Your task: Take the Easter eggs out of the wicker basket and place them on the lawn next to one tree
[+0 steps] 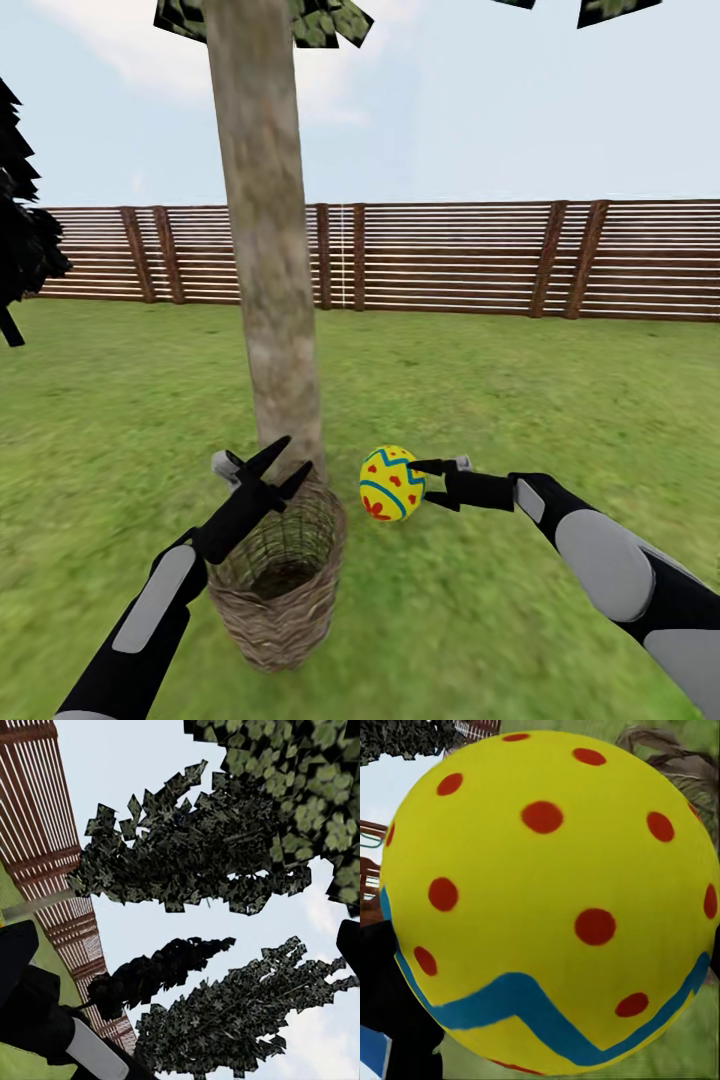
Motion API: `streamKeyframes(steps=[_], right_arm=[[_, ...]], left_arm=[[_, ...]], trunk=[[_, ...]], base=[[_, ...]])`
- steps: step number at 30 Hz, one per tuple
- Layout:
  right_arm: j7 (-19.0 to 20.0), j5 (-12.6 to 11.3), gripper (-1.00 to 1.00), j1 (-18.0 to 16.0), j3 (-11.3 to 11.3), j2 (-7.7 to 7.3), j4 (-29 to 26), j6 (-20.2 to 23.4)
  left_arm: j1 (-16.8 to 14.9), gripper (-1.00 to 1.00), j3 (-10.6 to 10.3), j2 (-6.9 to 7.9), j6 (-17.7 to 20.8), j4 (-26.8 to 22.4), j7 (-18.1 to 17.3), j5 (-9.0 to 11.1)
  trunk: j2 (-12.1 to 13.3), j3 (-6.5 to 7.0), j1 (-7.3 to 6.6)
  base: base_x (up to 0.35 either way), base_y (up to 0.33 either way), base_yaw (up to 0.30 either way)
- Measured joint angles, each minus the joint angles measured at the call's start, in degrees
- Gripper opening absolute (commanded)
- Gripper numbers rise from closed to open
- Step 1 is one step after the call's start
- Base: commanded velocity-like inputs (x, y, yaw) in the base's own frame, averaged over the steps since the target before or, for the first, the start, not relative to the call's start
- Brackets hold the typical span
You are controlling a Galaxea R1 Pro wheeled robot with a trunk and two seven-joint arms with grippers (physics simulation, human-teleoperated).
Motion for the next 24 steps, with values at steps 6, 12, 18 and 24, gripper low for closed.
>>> streamKeyframes(steps=[6,12,18,24], right_arm=[[-0.2,-0.1,-1.0,0.0,-0.1,0.04,0.0,-0.3],[-0.1,-0.2,-1.0,0.0,-0.1,0.03,0.1,-0.3],[-0.7,-0.2,-1.0,0.0,-0.1,-0.01,0.0,-0.3],[-9.0,-0.3,-1.0,0.0,-0.4,0.11,-0.1,-1.9]], left_arm=[[0.0,1.0,0.0,-0.04,0.0,0.1,0.1,0.0],[0.0,1.0,-0.3,-0.09,0.0,0.6,0.1,0.0],[0.0,1.0,-0.3,-0.09,-0.1,0.7,0.1,0.0],[0.0,1.0,-0.3,-0.08,-0.1,0.7,0.2,0.0]], trunk=[[0.0,0.37,0.0],[0.0,0.78,0.0],[0.0,1.18,0.0],[0.0,1.58,-0.01]], base=[[0.0,-0.337,0.201],[0.0,-0.337,0.21],[0.0,-0.337,0.21],[0.029,-0.336,0.21]])
